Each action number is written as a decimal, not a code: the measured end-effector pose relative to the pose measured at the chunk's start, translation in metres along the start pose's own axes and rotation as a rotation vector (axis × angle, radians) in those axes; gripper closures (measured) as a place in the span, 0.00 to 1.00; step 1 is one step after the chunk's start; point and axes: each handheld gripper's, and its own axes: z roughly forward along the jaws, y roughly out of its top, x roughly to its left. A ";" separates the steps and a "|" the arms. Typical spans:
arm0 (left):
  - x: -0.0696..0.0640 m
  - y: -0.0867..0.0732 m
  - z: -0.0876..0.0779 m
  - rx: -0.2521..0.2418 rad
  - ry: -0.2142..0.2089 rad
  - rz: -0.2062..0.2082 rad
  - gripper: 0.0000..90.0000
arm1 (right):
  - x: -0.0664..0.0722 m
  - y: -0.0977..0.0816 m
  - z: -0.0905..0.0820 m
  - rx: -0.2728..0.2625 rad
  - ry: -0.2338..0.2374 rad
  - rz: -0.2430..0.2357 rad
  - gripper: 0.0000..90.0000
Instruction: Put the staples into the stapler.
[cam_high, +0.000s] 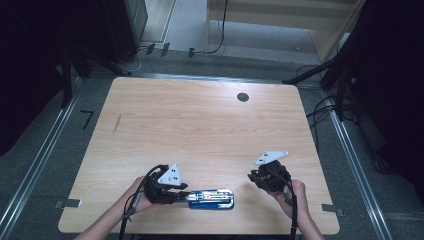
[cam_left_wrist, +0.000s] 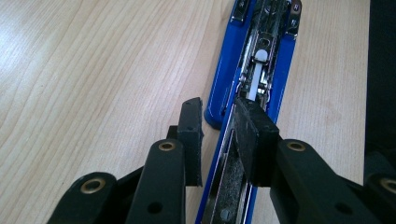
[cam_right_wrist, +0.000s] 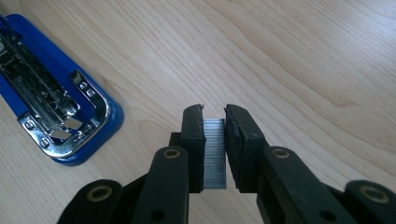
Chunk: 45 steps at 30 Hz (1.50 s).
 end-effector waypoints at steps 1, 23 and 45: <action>0.000 0.000 0.000 0.000 0.000 0.000 0.81 | 0.002 0.000 0.000 0.004 0.001 0.004 0.88; 0.001 0.003 0.001 0.014 -0.008 0.017 0.82 | 0.029 0.010 0.002 -0.007 0.060 -0.075 0.88; 0.001 0.002 0.001 0.009 -0.008 0.008 0.81 | 0.040 0.020 0.011 -0.018 0.132 -0.133 0.88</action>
